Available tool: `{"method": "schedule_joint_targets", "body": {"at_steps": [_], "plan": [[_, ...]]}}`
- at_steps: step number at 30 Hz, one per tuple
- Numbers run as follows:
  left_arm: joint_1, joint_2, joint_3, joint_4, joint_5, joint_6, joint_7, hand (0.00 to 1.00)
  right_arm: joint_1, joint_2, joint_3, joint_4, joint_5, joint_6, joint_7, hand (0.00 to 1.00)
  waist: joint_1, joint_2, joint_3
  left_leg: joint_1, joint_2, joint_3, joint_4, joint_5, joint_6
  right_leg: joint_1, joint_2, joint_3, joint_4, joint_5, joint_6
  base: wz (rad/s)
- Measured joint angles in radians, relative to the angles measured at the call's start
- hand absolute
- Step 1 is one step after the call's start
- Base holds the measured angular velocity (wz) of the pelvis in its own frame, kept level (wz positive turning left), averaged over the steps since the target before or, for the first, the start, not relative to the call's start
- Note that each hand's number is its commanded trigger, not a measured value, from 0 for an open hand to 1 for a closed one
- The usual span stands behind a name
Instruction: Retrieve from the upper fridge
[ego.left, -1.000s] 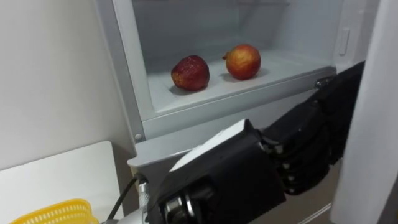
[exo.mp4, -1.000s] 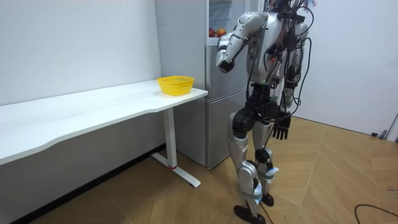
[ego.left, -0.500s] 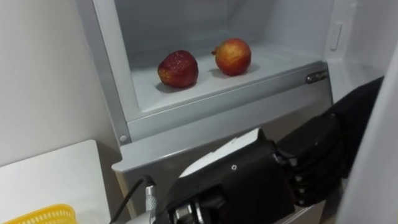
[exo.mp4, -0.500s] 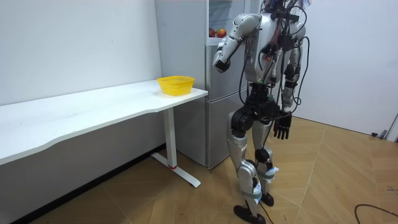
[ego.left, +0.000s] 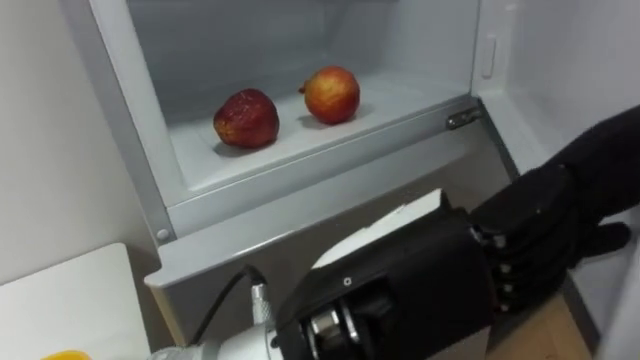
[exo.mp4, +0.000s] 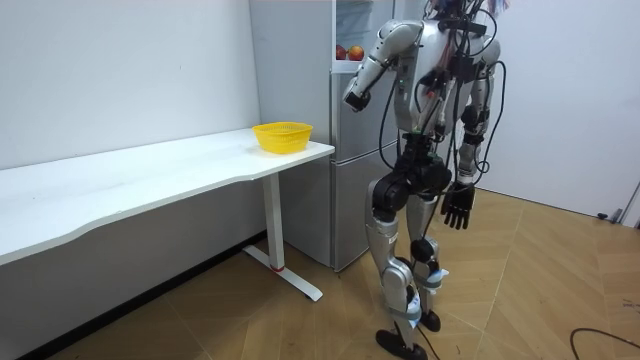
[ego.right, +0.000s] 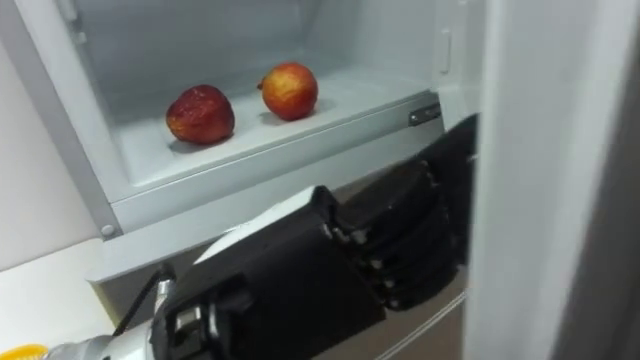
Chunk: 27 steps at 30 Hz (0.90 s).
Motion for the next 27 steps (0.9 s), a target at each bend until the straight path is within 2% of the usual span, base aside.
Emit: {"method": "schedule_joint_targets", "body": {"at_steps": [5,16,23,27], "plan": [[-0.054,-0.021,-0.03,0.048,0.0,0.0,0.002,0.0,-0.001,-0.003,0.001,-0.005,0.004,-0.007,0.0,0.0,-0.002,0.0,0.0001,0.0,0.001,0.014,0.0,0.0,0.0,-0.005,0.001,0.002,0.002,0.0,0.0,-0.05],[-0.134,-0.025,-0.095,0.073,0.016,0.006,0.004,0.0,-0.04,-0.013,0.002,-0.001,0.021,-0.005,0.0,0.0,-0.011,0.004,-0.001,-0.013,0.002,0.028,0.001,0.0,0.0,-0.014,0.002,0.007,0.003,0.0,0.0,-0.02],[-0.188,-0.041,-0.118,0.106,0.014,0.016,0.017,0.0,-0.041,-0.025,0.014,-0.003,0.079,-0.005,-0.003,0.0,-0.013,0.005,-0.0016,-0.014,0.001,0.028,0.001,0.0,0.0,-0.024,0.002,0.016,0.002,0.0,0.0,-0.03],[-0.196,-0.043,-0.118,0.106,0.015,0.02,0.018,0.0,-0.041,-0.03,0.032,0.0,0.086,-0.006,-0.005,0.0,-0.024,0.008,-0.0036,-0.014,0.001,0.028,0.001,0.0,0.0,-0.025,0.004,0.023,0.003,0.0,0.0,-0.04]]}}
